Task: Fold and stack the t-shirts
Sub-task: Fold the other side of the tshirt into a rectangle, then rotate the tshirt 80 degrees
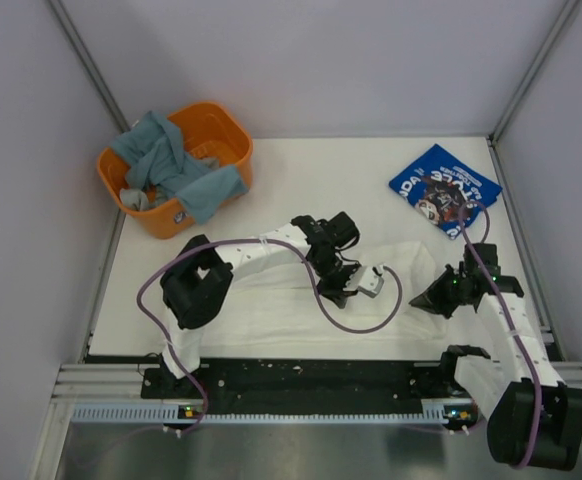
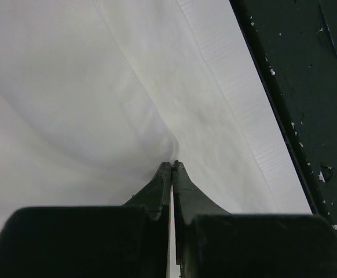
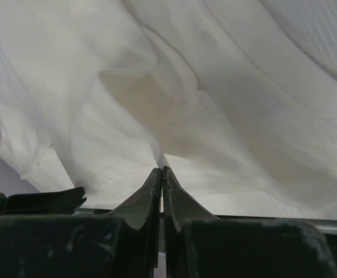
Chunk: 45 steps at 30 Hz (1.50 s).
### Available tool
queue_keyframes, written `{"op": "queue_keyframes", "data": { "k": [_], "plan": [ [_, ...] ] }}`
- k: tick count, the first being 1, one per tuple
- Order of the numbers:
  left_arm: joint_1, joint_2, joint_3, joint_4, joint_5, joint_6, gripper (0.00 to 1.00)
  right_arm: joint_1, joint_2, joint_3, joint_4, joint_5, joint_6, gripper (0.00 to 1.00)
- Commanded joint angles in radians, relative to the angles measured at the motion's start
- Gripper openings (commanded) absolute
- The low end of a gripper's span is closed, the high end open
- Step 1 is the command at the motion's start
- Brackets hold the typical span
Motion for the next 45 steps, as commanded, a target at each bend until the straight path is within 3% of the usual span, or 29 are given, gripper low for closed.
{"op": "queue_keyframes", "data": {
  "k": [1, 9, 16, 18, 19, 21, 22, 24, 28, 34, 39, 45],
  "plan": [
    [0.001, 0.019, 0.001, -0.031, 0.08, 0.045, 0.0, -0.008, -0.095, -0.056, -0.066, 0.053, 0.13, 0.0],
    [0.002, 0.046, 0.013, -0.032, 0.062, 0.057, 0.0, -0.008, -0.235, -0.099, -0.211, 0.163, 0.237, 0.0],
    [0.008, 0.065, 0.028, -0.058, 0.046, 0.082, 0.0, -0.008, -0.263, -0.134, -0.247, 0.149, 0.248, 0.0],
    [0.008, 0.068, 0.031, -0.077, 0.045, 0.095, 0.0, -0.008, -0.264, -0.128, -0.246, 0.168, 0.245, 0.13],
    [0.008, 0.069, 0.039, -0.089, 0.045, 0.101, 0.01, -0.008, -0.264, -0.118, -0.246, 0.178, 0.242, 0.26],
    [0.008, 0.071, 0.059, -0.127, 0.045, 0.117, 0.14, -0.008, -0.27, -0.079, -0.247, 0.212, 0.233, 0.42],
    [0.008, 0.071, 0.073, -0.143, 0.043, 0.117, 0.26, -0.008, -0.272, -0.049, -0.24, 0.229, 0.222, 0.46],
    [0.01, 0.054, 0.1, -0.167, 0.045, 0.112, 0.39, -0.008, -0.266, 0.035, -0.209, 0.279, 0.172, 0.49],
    [0.019, -0.009, 0.151, -0.216, 0.049, 0.106, 0.46, -0.008, -0.185, 0.174, -0.101, 0.333, 0.012, 0.52],
    [0.158, -0.115, 0.11, -0.143, -0.094, -0.071, 0.43, -0.005, 0.125, 0.245, 0.133, 0.238, -0.109, 0.53],
    [0.355, -0.185, -0.034, -0.106, -0.233, -0.156, 0.12, 0.041, 0.358, 0.318, 0.269, 0.283, -0.168, 0.53],
    [0.548, -0.317, -0.307, 0.01, -0.36, -0.103, 0.15, 0.062, 0.544, 0.372, 0.38, 0.26, -0.174, 0.5]
  ]
}}
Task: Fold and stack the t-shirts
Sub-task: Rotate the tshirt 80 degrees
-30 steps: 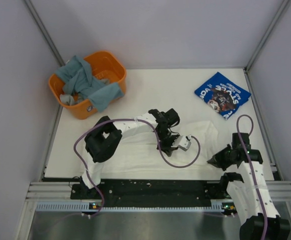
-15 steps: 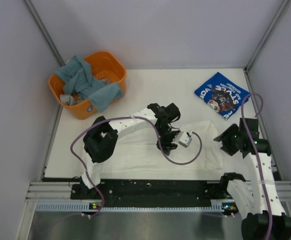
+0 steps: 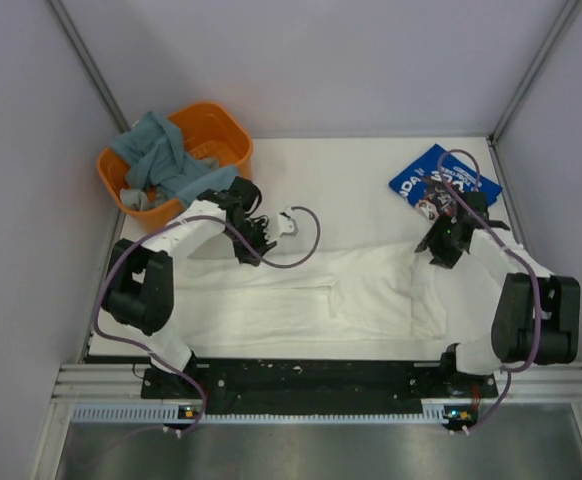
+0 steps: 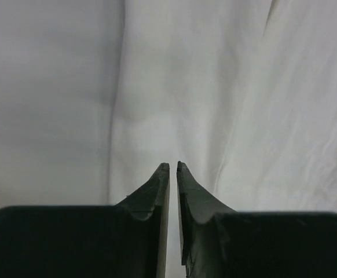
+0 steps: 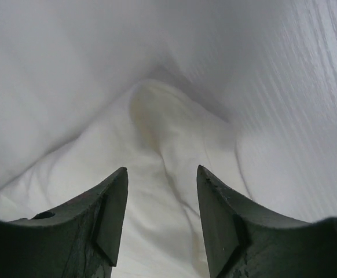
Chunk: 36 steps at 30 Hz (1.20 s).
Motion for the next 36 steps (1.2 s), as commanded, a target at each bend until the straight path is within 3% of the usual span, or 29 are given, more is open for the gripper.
{"op": "queue_keyframes", "data": {
  "k": [1, 7, 14, 18, 24, 29, 32, 36],
  "plan": [
    [0.086, -0.104, -0.167, 0.087, -0.143, 0.004, 0.15, 0.027, 0.1, 0.083, 0.14, -0.002, -0.04, 0.49],
    [0.265, -0.124, -0.275, 0.172, -0.223, -0.019, 0.14, 0.064, 0.264, 0.144, 0.141, -0.012, -0.05, 0.31],
    [0.388, -0.119, -0.419, 0.229, -0.34, -0.001, 0.15, 0.122, 0.464, 0.31, 0.111, 0.027, -0.07, 0.26],
    [0.446, -0.168, -0.511, 0.232, -0.355, 0.019, 0.15, 0.171, 0.611, 0.507, 0.081, 0.023, -0.088, 0.24],
    [0.502, -0.247, -0.621, 0.164, -0.392, 0.061, 0.16, 0.285, 0.868, 0.907, -0.018, -0.034, -0.123, 0.24],
    [0.502, -0.382, -0.623, 0.025, -0.246, 0.099, 0.2, 0.32, 1.042, 1.24, -0.122, -0.086, -0.125, 0.26],
    [0.509, -0.455, -0.565, -0.037, -0.206, 0.088, 0.22, 0.323, 1.033, 1.341, -0.17, -0.094, -0.157, 0.31],
    [0.542, -0.445, -0.422, -0.093, -0.185, 0.024, 0.27, 0.322, 0.872, 1.283, -0.173, -0.046, -0.241, 0.43]
  ]
}}
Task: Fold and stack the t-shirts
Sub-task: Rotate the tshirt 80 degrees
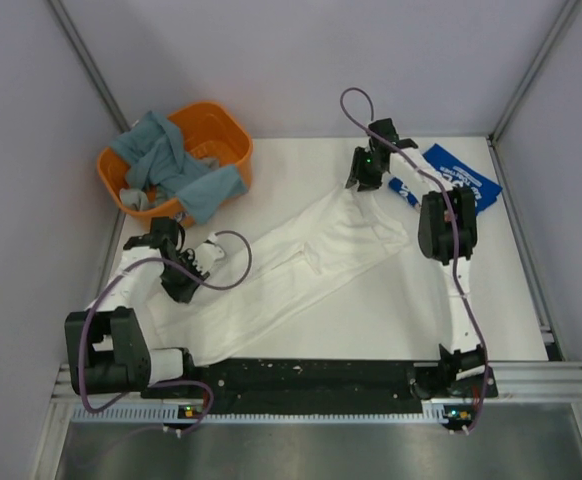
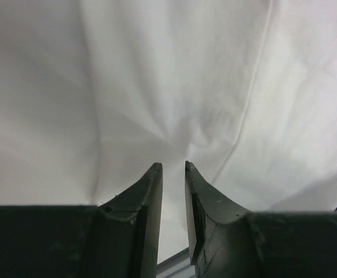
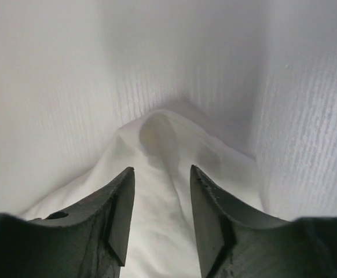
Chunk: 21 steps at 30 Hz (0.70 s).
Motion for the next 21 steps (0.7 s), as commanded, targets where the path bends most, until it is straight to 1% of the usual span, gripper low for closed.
{"op": "queue_keyframes", "data": {
  "k": [1, 4, 6, 7, 9, 13, 17, 20, 21],
  "plan": [
    [0.037, -0.005, 0.16, -0.088, 0.066, -0.057, 0.29, -0.003, -0.213, -0.021, -0.049, 0.053, -0.112, 0.46],
    [0.042, 0.027, 0.21, -0.067, 0.058, -0.101, 0.34, -0.014, -0.38, -0.177, -0.052, 0.107, -0.143, 0.55],
    [0.042, 0.047, 0.222, -0.047, 0.054, -0.129, 0.38, -0.029, -0.469, -0.341, -0.05, 0.129, -0.149, 0.57],
    [0.042, 0.055, 0.225, -0.033, 0.052, -0.141, 0.4, -0.034, -0.507, -0.382, -0.05, 0.142, -0.149, 0.57],
    [0.042, 0.07, 0.225, -0.015, 0.055, -0.154, 0.41, -0.044, -0.566, -0.532, -0.05, 0.193, -0.152, 0.57],
    [0.042, 0.097, 0.23, -0.005, 0.067, -0.163, 0.43, -0.071, -0.614, -0.728, -0.038, 0.248, -0.163, 0.54],
    [0.042, 0.116, 0.227, -0.01, 0.078, -0.164, 0.43, -0.074, -0.609, -0.809, -0.012, 0.311, -0.166, 0.53],
    [0.042, 0.119, 0.214, -0.015, 0.087, -0.16, 0.43, -0.08, -0.586, -0.826, 0.012, 0.316, -0.169, 0.53],
    [0.04, 0.114, 0.205, -0.018, 0.09, -0.155, 0.44, -0.081, -0.574, -0.832, 0.025, 0.308, -0.17, 0.51]
  ]
}}
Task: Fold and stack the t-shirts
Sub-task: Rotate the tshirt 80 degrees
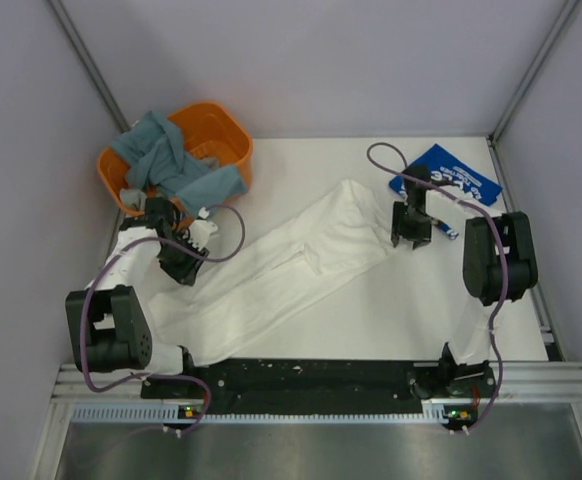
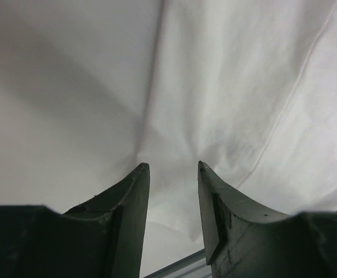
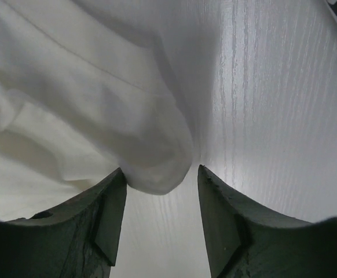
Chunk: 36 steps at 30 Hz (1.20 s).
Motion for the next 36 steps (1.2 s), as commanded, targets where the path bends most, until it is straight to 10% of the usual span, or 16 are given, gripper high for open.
{"op": "queue_keyframes", "data": {
  "k": [1, 9, 23, 34, 36],
  "plan": [
    [0.003, -0.004, -0.008, 0.004, 0.043, 0.005, 0.44, -0.012, 0.022, 0.006, 0.076, 0.021, -0.02, 0.49],
    [-0.001, -0.056, -0.056, -0.027, 0.115, 0.065, 0.43, -0.023, 0.239, 0.239, 0.063, 0.004, -0.086, 0.0],
    [-0.314, -0.021, -0.188, 0.091, -0.056, 0.019, 0.45, -0.012, 0.807, 1.305, -0.158, -0.037, -0.203, 0.0],
    [-0.46, -0.014, -0.281, 0.005, -0.003, 0.022, 0.43, -0.014, 0.789, 1.286, 0.016, -0.049, -0.249, 0.0],
    [-0.461, -0.059, -0.297, -0.022, 0.0, 0.031, 0.42, -0.011, 0.771, 1.266, 0.016, -0.059, -0.262, 0.21]
  ]
}}
